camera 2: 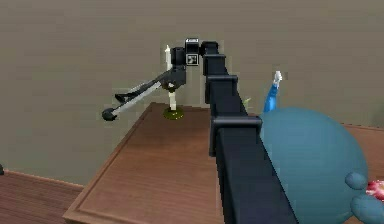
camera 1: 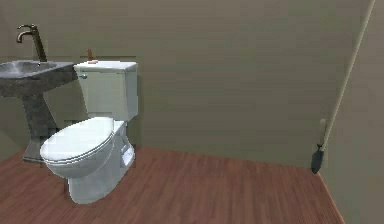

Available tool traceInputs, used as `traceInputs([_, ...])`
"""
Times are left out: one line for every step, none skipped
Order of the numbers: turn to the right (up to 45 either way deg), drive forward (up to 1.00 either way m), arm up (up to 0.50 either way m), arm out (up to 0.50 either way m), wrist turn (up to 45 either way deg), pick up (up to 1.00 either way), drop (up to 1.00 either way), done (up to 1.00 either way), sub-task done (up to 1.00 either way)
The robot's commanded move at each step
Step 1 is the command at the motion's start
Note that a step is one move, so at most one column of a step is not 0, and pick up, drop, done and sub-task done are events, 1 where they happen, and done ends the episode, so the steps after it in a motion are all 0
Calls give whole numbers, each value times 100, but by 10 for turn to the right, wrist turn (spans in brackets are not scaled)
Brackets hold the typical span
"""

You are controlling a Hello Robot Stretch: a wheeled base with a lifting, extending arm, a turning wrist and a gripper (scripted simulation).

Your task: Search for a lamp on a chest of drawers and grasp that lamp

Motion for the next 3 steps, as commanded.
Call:
traceInputs([0,0,0,0,450,0,0,0,0])
traceInputs([0,0,0,0,390,0,0,0,0])
traceInputs([0,0,0,0,0,100,0,0,0])
